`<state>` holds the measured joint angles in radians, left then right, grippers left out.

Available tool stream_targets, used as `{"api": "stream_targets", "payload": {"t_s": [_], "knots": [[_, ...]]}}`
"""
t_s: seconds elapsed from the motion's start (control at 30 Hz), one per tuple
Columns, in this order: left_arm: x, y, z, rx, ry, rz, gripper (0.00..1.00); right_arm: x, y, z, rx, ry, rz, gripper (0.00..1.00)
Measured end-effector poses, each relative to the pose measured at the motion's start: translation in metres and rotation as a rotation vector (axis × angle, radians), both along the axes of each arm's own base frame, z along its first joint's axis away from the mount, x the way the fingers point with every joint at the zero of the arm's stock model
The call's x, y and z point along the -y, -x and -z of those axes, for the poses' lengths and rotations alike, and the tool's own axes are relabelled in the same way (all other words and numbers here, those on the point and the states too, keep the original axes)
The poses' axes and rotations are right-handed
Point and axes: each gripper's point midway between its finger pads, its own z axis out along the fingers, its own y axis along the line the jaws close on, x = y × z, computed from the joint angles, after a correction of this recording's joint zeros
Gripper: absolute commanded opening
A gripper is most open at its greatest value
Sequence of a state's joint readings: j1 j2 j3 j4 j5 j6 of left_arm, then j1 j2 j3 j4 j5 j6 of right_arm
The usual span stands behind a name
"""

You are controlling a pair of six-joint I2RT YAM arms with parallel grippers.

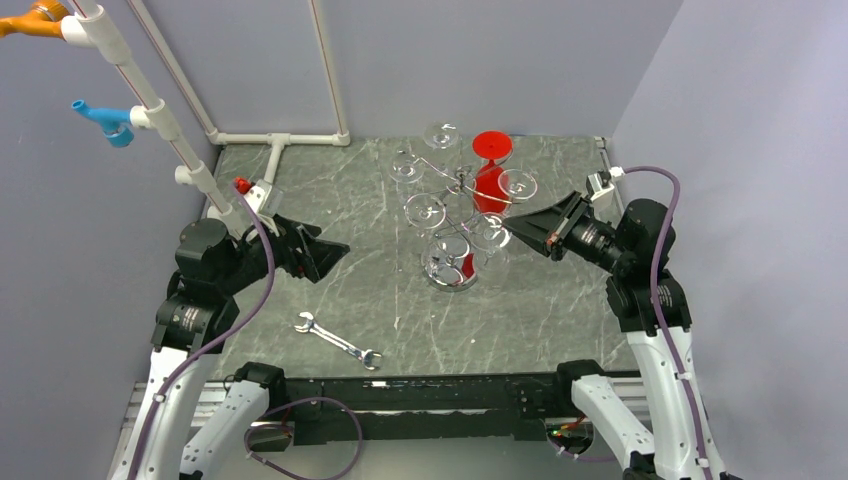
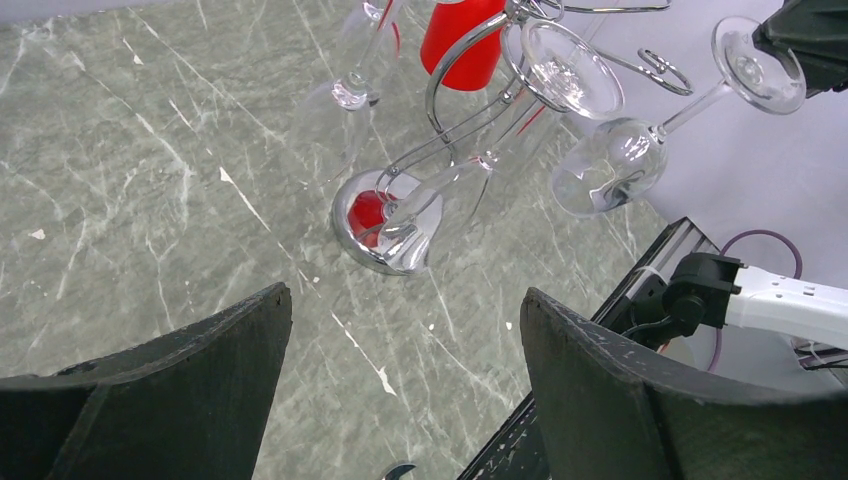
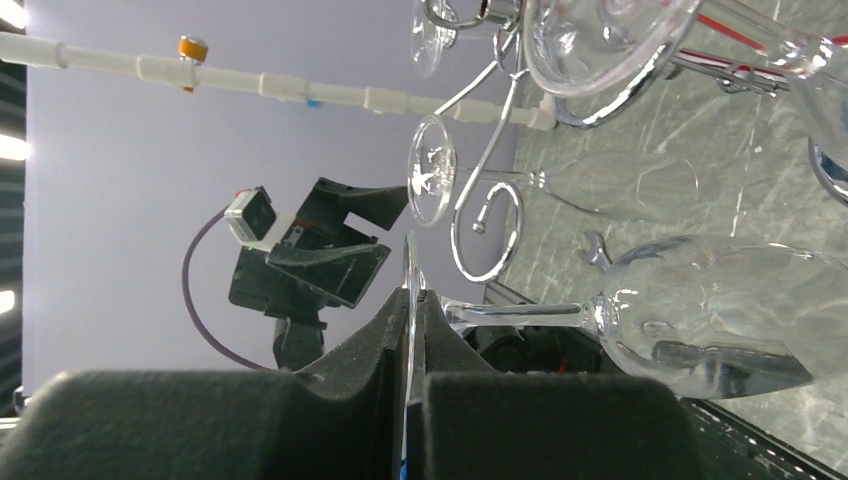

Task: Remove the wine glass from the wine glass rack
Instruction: Place the wine glass at the center of the board.

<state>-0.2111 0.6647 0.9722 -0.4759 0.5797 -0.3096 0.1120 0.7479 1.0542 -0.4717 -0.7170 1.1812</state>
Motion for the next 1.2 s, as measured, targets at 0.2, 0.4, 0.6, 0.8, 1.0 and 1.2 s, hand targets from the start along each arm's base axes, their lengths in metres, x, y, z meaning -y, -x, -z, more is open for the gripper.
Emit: {"api": "stream_targets", "payload": {"t_s": [0.2, 0.4, 0.6, 0.8, 1.0, 1.2], "knots": [[0.001, 0.001, 0.0, -0.001, 0.002, 0.003, 0.88, -0.001, -0.001, -0.012, 0.018, -0.016, -0.006, 0.0], [0.005, 0.005, -0.001, -0.019, 0.023, 0.027, 0.88, -0.004, 0.003, -0.016, 0.02, -0.023, -0.034, 0.0], [0.013, 0.017, -0.008, -0.046, 0.069, 0.09, 0.88, -0.005, 0.007, -0.012, 0.014, 0.014, -0.065, 0.0], [0.025, 0.035, -0.016, -0.082, 0.128, 0.191, 0.87, -0.006, 0.014, -0.006, 0.014, 0.041, -0.095, 0.0], [0.035, 0.047, -0.023, -0.107, 0.167, 0.269, 0.86, -0.006, 0.024, 0.0, 0.019, 0.059, -0.116, 0.0], [0.047, 0.055, -0.024, -0.128, 0.184, 0.328, 0.85, -0.008, 0.034, 0.012, 0.019, 0.061, -0.127, 0.0]]}}
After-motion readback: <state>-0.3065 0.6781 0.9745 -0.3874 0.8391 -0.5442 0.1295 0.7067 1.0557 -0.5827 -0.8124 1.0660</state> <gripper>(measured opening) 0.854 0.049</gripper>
